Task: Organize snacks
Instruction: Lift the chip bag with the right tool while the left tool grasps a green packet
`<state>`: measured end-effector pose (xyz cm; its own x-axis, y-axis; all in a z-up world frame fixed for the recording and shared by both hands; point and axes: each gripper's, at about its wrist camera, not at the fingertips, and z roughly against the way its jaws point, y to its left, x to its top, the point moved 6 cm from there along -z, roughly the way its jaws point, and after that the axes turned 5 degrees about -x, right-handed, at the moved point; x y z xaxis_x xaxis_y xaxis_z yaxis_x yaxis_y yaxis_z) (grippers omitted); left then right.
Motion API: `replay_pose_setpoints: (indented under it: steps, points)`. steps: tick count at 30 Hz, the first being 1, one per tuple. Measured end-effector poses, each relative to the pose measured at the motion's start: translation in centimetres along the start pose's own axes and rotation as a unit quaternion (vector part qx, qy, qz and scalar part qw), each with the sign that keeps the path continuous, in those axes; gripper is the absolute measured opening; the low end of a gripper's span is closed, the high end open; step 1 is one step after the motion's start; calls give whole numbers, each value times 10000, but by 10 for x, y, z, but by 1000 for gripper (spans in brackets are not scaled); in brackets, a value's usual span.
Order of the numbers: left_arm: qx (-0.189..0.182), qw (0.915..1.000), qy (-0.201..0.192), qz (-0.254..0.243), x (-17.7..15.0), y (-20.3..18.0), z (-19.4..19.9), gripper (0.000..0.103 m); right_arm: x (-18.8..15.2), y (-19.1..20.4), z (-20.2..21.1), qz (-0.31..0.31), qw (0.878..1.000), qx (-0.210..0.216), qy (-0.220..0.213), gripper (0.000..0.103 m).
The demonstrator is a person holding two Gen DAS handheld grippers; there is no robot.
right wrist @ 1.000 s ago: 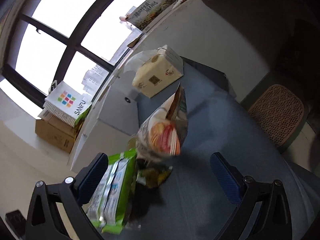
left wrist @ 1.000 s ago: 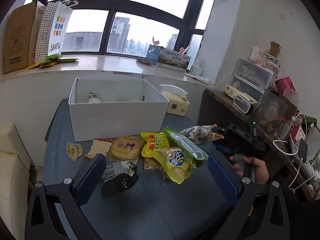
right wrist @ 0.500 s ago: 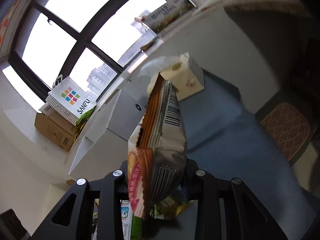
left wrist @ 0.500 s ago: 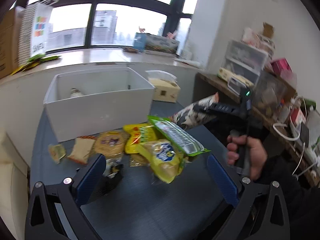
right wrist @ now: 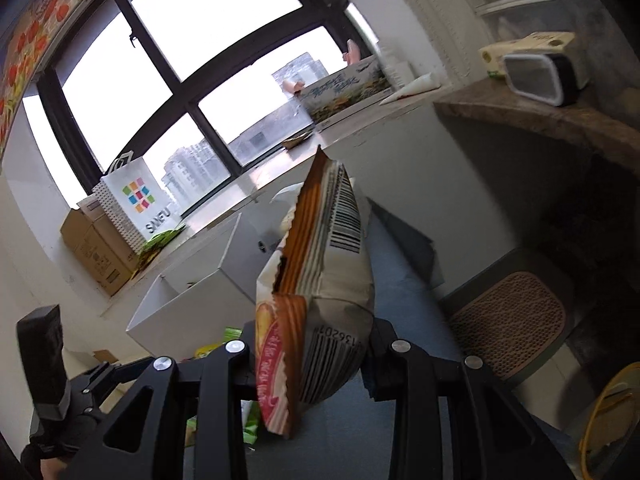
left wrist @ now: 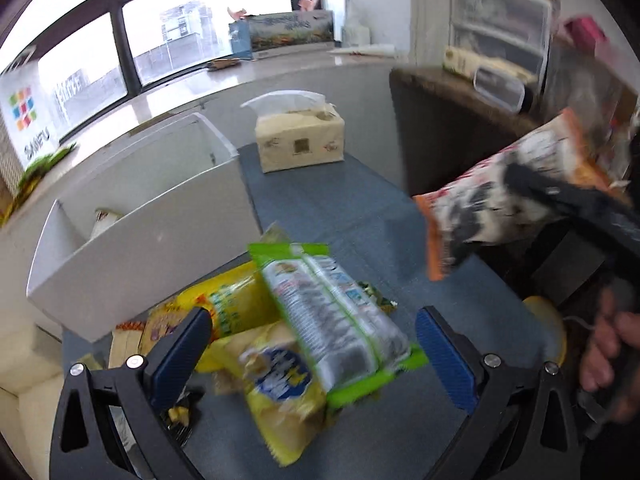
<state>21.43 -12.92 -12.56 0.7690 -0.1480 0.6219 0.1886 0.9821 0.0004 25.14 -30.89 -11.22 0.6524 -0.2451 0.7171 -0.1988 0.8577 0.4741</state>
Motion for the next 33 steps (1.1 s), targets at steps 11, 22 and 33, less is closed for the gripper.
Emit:
replay_pose_setpoints:
  steps: [11,22,33]
  points:
    - [1003,9904,713,-625,-4,-14,-61,67,-2,-26,31,-19,9995,-207,-227,36]
    - [-598,9958,-343,599,-2,40,13,15,-7,-12,29,109,9998,11,-137,36]
    - [-715,9746,-1473,1525,-18,134,101,14,-6,64,15,640,9952,737,-59,36]
